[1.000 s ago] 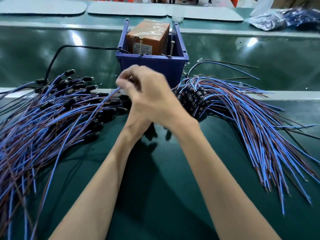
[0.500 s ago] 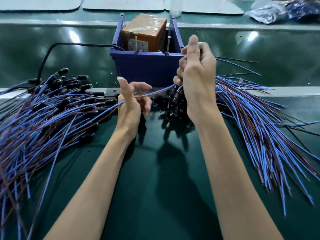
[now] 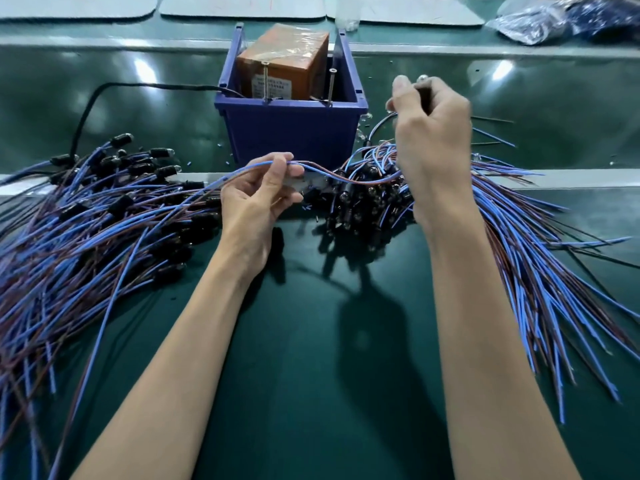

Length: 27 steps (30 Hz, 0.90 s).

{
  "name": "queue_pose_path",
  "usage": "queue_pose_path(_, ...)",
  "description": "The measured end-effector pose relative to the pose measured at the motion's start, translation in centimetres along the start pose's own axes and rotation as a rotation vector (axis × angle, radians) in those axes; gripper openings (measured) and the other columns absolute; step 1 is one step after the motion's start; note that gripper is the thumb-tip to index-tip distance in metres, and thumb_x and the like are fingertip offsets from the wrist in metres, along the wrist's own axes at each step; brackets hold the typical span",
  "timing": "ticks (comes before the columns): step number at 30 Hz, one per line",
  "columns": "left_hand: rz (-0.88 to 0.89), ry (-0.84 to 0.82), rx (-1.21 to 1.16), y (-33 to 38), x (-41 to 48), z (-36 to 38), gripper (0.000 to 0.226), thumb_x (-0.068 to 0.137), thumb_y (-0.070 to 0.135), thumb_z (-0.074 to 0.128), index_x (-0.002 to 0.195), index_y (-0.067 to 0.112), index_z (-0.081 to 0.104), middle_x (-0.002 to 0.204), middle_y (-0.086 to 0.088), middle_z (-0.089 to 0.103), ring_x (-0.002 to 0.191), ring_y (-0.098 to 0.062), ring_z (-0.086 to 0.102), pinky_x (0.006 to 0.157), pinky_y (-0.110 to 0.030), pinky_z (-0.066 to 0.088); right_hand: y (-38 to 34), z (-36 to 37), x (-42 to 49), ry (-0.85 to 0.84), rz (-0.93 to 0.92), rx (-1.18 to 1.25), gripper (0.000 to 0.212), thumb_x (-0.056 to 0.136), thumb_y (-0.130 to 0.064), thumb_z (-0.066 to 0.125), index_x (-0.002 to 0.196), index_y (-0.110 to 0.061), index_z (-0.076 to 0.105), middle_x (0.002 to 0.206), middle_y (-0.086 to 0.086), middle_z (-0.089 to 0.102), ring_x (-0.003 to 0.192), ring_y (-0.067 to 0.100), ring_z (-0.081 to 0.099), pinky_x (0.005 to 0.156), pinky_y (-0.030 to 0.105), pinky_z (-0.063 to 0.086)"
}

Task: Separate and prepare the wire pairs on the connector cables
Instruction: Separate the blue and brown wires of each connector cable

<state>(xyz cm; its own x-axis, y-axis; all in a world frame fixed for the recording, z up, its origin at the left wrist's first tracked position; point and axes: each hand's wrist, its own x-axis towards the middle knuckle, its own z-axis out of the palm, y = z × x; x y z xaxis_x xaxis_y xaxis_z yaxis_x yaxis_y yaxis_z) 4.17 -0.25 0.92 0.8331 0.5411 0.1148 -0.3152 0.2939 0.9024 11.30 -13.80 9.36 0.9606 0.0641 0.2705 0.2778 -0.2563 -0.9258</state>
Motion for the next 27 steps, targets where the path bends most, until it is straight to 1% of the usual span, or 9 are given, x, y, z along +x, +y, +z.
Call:
queue_pose_path(4, -0.018, -0.023, 0.015, -0.1, 0.0, 0.0, 0.026, 0.103, 0.019, 0.038, 0.082, 0.017, 0.053, 0.069, 0.013, 0.063, 0.055, -0.001, 0.054, 0.060, -0.014, 0.047, -0.2, 0.1, -0.4, -0.058, -0.019, -0.002, 0.034, 0.099, -0.030, 0.047, 0.067, -0.021, 0.051, 0.059, -0.008, 0.046, 0.066, 0.018, 0.043, 0.069, 0.038, 0.037)
queue_pose_path(7, 0.005, -0.114, 0.094, -0.4, -0.1, -0.1, 0.033, 0.103, 0.021, 0.035, 0.077, 0.020, 0.054, 0.077, 0.012, 0.066, 0.059, -0.003, 0.056, 0.064, -0.017, 0.049, -0.2, 0.4, -0.4, -0.092, -0.041, 0.000, 0.034, 0.099, -0.031, 0.047, 0.066, -0.022, 0.050, 0.060, -0.009, 0.048, 0.065, 0.016, 0.044, 0.068, 0.038, 0.038)
queue_pose_path(11, 0.064, -0.269, 0.198, -0.6, -0.4, -0.2, 0.035, 0.093, 0.022, 0.047, 0.067, 0.028, 0.069, 0.068, 0.010, 0.065, 0.052, -0.005, 0.049, 0.058, -0.016, 0.042, 0.2, 0.5, -0.3, -0.189, -0.081, -0.091, 0.028, 0.092, -0.031, 0.060, 0.069, -0.017, 0.064, 0.047, -0.017, 0.048, 0.053, 0.002, 0.039, 0.059, 0.019, 0.032)
queue_pose_path(14, 0.073, -0.295, 0.229, -0.5, -0.6, -0.2, 0.020, 0.084, 0.030, 0.060, 0.069, 0.028, 0.073, 0.061, 0.009, 0.064, 0.049, -0.008, 0.041, 0.052, -0.014, 0.033, 0.5, 0.5, -0.7, -0.299, -0.084, -0.152, 0.022, 0.084, -0.030, 0.070, 0.073, -0.010, 0.070, 0.055, -0.011, 0.053, 0.053, 0.003, 0.043, 0.056, 0.015, 0.035)
queue_pose_path(18, 0.030, -0.288, 0.225, -0.5, -0.8, -0.2, 0.013, 0.071, 0.042, 0.074, 0.070, 0.029, 0.076, 0.057, 0.009, 0.064, 0.060, -0.018, 0.042, 0.054, -0.022, 0.029, 0.4, 0.8, -1.3, -0.415, -0.071, -0.157, 0.011, 0.080, -0.021, 0.073, 0.073, -0.012, 0.073, 0.052, -0.008, 0.061, 0.044, -0.003, 0.050, 0.052, 0.010, 0.040)
queue_pose_path(20, 0.031, -0.313, 0.186, -0.4, -0.9, -0.1, 0.013, 0.071, 0.040, 0.076, 0.069, 0.026, 0.076, 0.056, 0.010, 0.064, 0.055, -0.007, 0.050, 0.053, -0.012, 0.034, 0.3, 1.1, -1.6, -0.464, -0.057, -0.141, 0.012, 0.081, -0.017, 0.073, 0.072, -0.008, 0.073, 0.051, -0.005, 0.061, 0.040, -0.001, 0.052, 0.048, 0.010, 0.040)
queue_pose_path(22, 0.028, -0.323, 0.172, -0.5, -0.9, 0.0, 0.007, 0.076, 0.025, 0.074, 0.070, 0.025, 0.077, 0.058, 0.011, 0.065, 0.055, 0.003, 0.055, 0.054, -0.008, 0.040, 0.2, 1.4, -1.8, -0.501, -0.049, -0.141, 0.014, 0.081, -0.015, 0.072, 0.069, -0.008, 0.072, 0.056, 0.004, 0.066, 0.041, 0.002, 0.052, 0.047, 0.012, 0.041)
queue_pose_path(25, 0.037, -0.324, 0.172, -0.4, -0.9, 0.0, 0.009, 0.072, 0.032, 0.072, 0.072, 0.025, 0.078, 0.059, 0.013, 0.064, 0.056, 0.004, 0.054, 0.055, -0.008, 0.041, 0.2, 1.7, -2.0, -0.522, -0.047, -0.125, 0.013, 0.081, -0.010, 0.072, 0.069, -0.007, 0.070, 0.066, 0.014, 0.069, 0.040, 0.003, 0.050, 0.046, 0.011, 0.041)
queue_pose_path(27, 0.040, -0.328, 0.199, -0.4, -1.0, 0.0, 0.011, 0.079, 0.027, 0.072, 0.070, 0.025, 0.077, 0.057, 0.013, 0.062, 0.051, 0.003, 0.049, 0.052, -0.008, 0.035, 0.3, 1.7, -2.0, -0.521, -0.032, -0.092, 0.011, 0.081, -0.007, 0.071, 0.070, -0.006, 0.070, 0.067, 0.016, 0.069, 0.041, 0.005, 0.049, 0.046, 0.012, 0.041)
